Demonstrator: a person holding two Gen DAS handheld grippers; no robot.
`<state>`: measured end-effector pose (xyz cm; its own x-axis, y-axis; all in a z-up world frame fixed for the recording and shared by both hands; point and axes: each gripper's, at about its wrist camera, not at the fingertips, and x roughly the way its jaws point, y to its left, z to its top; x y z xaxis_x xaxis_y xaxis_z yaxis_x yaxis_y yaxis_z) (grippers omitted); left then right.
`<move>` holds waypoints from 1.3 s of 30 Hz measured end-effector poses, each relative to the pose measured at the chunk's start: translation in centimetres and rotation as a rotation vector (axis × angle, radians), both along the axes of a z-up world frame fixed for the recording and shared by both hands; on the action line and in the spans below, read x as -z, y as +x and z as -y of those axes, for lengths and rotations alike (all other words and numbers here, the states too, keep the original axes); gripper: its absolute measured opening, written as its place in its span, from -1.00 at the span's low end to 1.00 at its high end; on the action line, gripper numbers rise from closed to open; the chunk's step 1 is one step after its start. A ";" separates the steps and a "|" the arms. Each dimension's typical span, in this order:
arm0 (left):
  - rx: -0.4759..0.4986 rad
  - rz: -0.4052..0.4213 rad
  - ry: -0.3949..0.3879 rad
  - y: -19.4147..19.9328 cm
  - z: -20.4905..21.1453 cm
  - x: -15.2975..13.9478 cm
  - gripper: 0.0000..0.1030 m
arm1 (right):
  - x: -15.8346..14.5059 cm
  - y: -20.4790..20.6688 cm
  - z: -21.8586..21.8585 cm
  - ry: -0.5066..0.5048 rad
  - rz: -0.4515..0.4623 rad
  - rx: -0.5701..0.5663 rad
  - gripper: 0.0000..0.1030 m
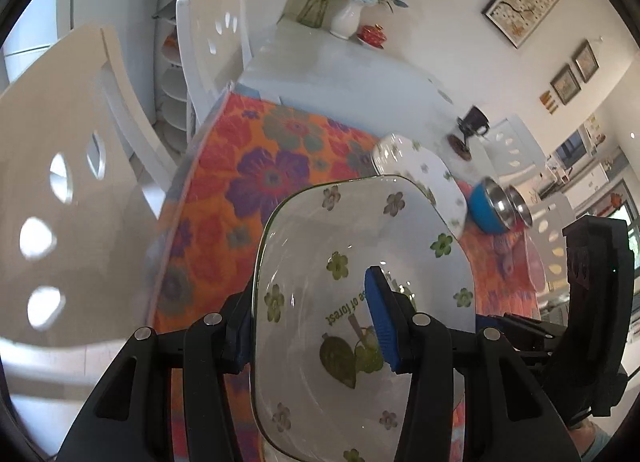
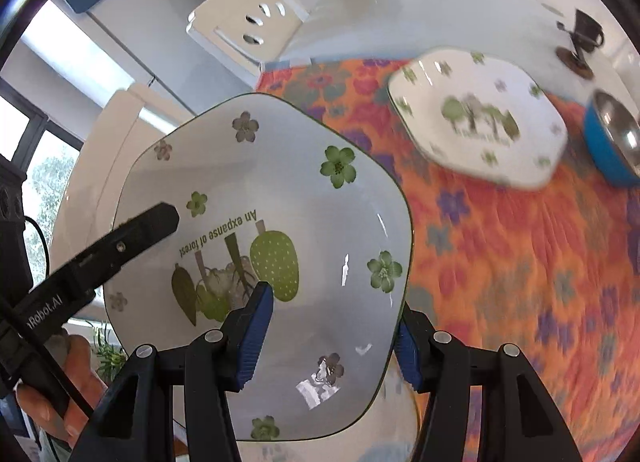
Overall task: Organize plates and bowls
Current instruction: 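Carry the green-tree plate with the left gripper over the blue-leaf plate, then lower the green-tree plate onto the blue-leaf plate and open the left gripper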
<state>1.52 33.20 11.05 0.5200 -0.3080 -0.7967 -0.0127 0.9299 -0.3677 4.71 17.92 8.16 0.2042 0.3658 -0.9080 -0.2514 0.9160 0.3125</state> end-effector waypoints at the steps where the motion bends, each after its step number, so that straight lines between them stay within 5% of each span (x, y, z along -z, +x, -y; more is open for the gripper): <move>1: 0.000 -0.005 -0.003 -0.6 0.3 0.1 -0.13 | 0.1 -1.0 0.3 -0.002 -0.011 0.001 0.07; 11: 0.016 -0.128 -0.100 -6.8 2.7 3.6 -0.13 | 1.0 -9.0 4.5 -0.058 -0.063 -0.015 0.07; 22: 0.037 -0.202 -0.163 -9.5 4.0 6.9 -0.14 | 2.5 -11.1 5.8 -0.148 -0.036 -0.058 0.07; 39: 0.016 -0.196 -0.074 -8.6 1.7 6.8 -0.13 | 3.5 -10.9 3.9 -0.224 0.011 -0.154 0.05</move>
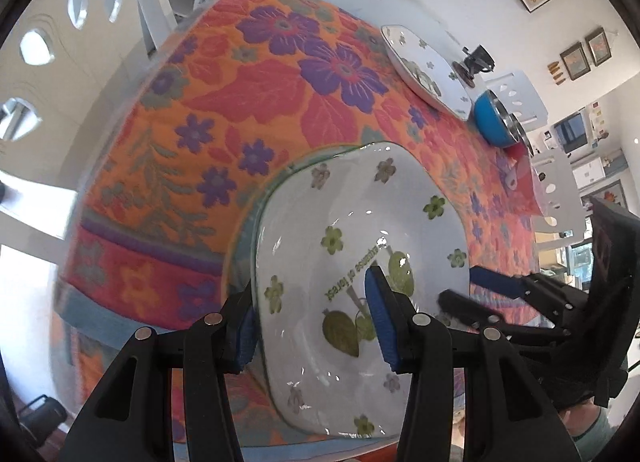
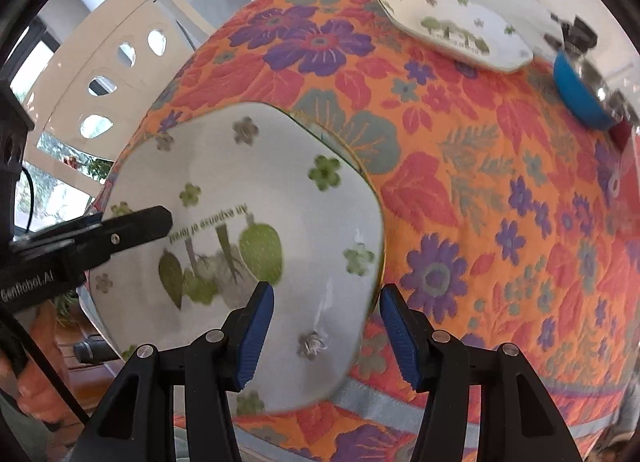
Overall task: Organize plates and bowls
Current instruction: 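Lower the green-tree plate onto the blue-leaf plate and open the left gripper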
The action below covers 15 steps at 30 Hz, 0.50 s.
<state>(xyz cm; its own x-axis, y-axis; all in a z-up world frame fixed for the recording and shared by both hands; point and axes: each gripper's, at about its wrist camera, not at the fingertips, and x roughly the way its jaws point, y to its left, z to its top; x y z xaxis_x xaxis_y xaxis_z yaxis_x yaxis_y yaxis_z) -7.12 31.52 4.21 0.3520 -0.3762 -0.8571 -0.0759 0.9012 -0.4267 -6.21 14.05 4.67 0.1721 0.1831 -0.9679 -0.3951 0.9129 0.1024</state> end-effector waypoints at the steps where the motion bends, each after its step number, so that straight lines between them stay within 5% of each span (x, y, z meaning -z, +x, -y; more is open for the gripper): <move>1: -0.009 0.013 0.016 0.0 -0.5 -0.6 -0.13 | -0.3 0.1 0.1 -0.011 0.018 -0.002 0.05; 7: -0.002 0.043 0.057 0.2 -1.9 -2.1 -0.09 | -1.1 1.0 1.4 -0.013 0.030 0.003 0.05; 15: 0.033 0.043 0.103 1.2 -0.3 -2.7 -0.09 | 0.0 -0.3 0.6 0.066 -0.071 0.012 0.10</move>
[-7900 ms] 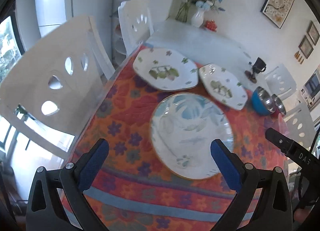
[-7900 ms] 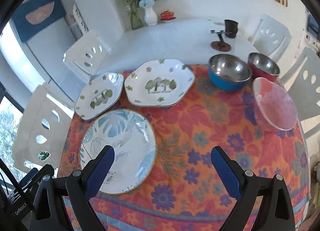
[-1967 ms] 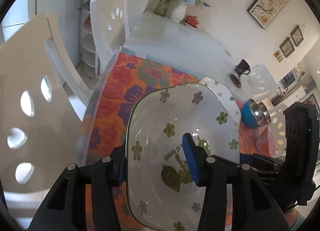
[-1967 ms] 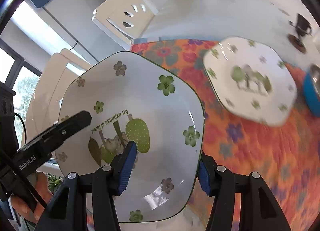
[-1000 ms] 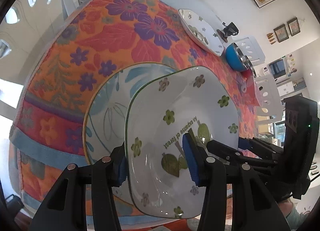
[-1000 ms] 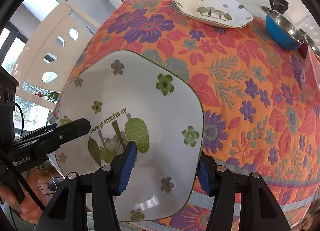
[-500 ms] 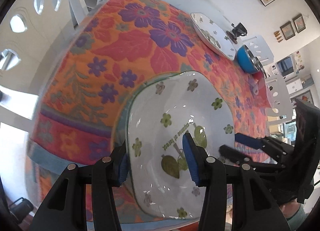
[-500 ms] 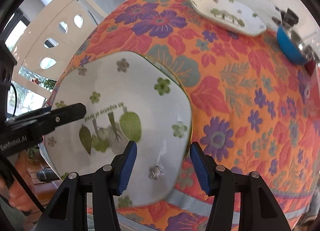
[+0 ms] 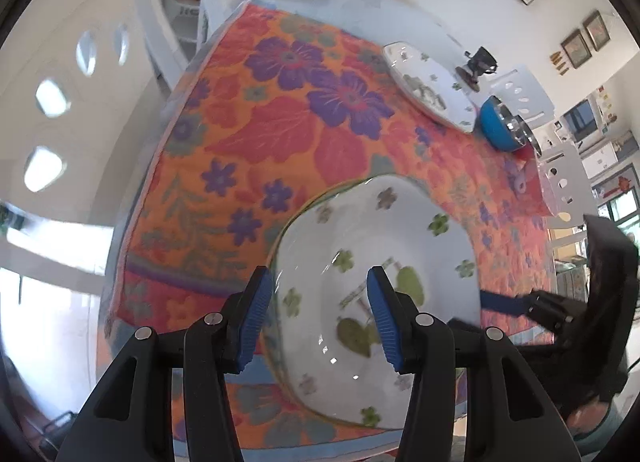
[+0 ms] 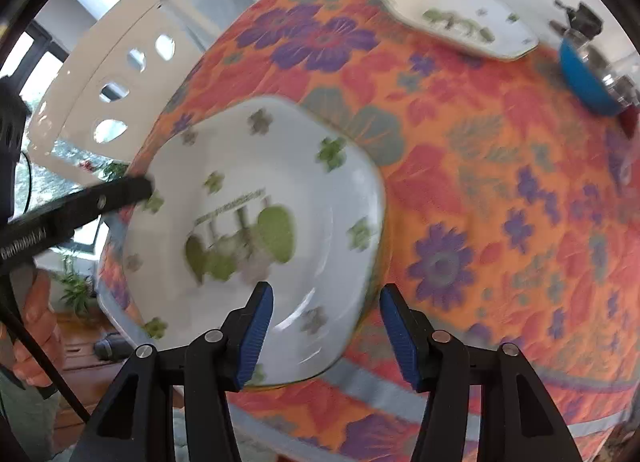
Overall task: Organize plates and bowls
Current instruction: 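Lower the green-tree plate onto the blue-leaf plate and open the left gripper, then grasp the rim of the other green-tree plate with the right gripper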
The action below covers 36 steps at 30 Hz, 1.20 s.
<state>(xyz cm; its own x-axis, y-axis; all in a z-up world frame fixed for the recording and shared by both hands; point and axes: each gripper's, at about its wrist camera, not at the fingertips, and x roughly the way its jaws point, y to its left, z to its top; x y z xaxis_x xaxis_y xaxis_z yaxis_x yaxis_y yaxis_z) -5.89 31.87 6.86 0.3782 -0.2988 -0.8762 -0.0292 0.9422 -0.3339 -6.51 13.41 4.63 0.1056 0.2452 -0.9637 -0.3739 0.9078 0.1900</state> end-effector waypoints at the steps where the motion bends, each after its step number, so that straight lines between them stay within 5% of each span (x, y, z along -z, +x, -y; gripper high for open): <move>1: 0.006 0.009 0.012 0.2 0.2 -0.4 -0.09 | 0.0 -0.3 -0.3 -0.014 0.008 -0.004 0.10; 9: 0.043 0.176 -0.007 4.3 0.9 -7.3 -0.09 | -5.2 2.0 0.7 -0.016 0.135 -0.018 0.10; 14: 0.083 0.330 -0.022 7.6 2.2 -12.8 -0.08 | -12.5 6.3 3.4 0.048 0.319 0.094 0.10; 19: 0.138 0.386 -0.016 12.0 3.0 -14.7 0.01 | -16.5 10.7 6.5 0.090 0.453 0.239 0.28; 22: 0.167 0.353 -0.017 15.2 3.0 -13.4 0.01 | -15.0 13.3 8.3 0.087 0.412 0.339 0.32; 29: 0.184 0.159 -0.032 23.3 4.5 -4.6 -0.01 | -4.5 18.0 13.0 0.138 0.111 0.595 0.25; 33: 0.223 0.090 -0.081 26.7 6.3 -0.3 -0.38 | -0.9 20.1 14.0 0.126 0.041 0.649 0.09; 36: 0.222 0.056 -0.061 29.3 7.9 2.2 -0.42 | 0.1 21.8 14.1 0.113 0.053 0.651 0.03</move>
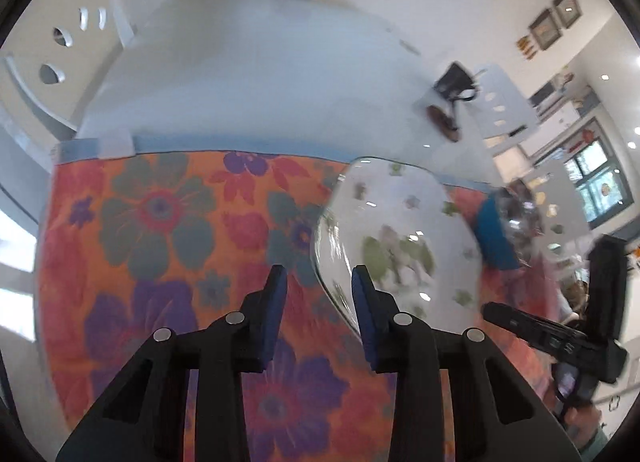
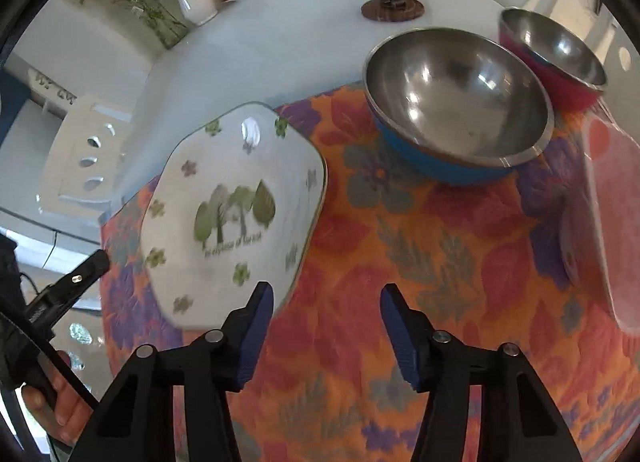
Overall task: Organize plates and bowls
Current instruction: 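Grasp the rim of the other green-tree plate with the right gripper, then carry the green-tree plate with the right gripper onto the plate stack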
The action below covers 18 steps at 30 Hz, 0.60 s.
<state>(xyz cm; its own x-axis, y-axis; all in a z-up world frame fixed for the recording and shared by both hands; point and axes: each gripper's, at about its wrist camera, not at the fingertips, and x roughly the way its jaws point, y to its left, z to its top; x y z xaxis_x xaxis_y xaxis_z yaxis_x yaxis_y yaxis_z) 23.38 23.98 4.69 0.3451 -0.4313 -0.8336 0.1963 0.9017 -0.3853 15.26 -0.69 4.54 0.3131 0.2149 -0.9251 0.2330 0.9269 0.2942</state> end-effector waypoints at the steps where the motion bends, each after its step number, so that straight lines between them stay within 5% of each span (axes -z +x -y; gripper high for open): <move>1: 0.000 -0.006 -0.003 0.6 0.3 0.5 -0.42 | 0.1 0.5 -0.1 -0.007 0.008 -0.004 -0.03; 7: 0.042 -0.037 0.008 4.3 2.8 3.0 -0.43 | 1.2 3.3 -1.4 -0.076 0.038 -0.073 -0.28; 18: 0.138 -0.013 0.011 3.5 4.7 2.6 -0.34 | 3.0 5.9 -2.4 -0.141 0.081 -0.201 -0.27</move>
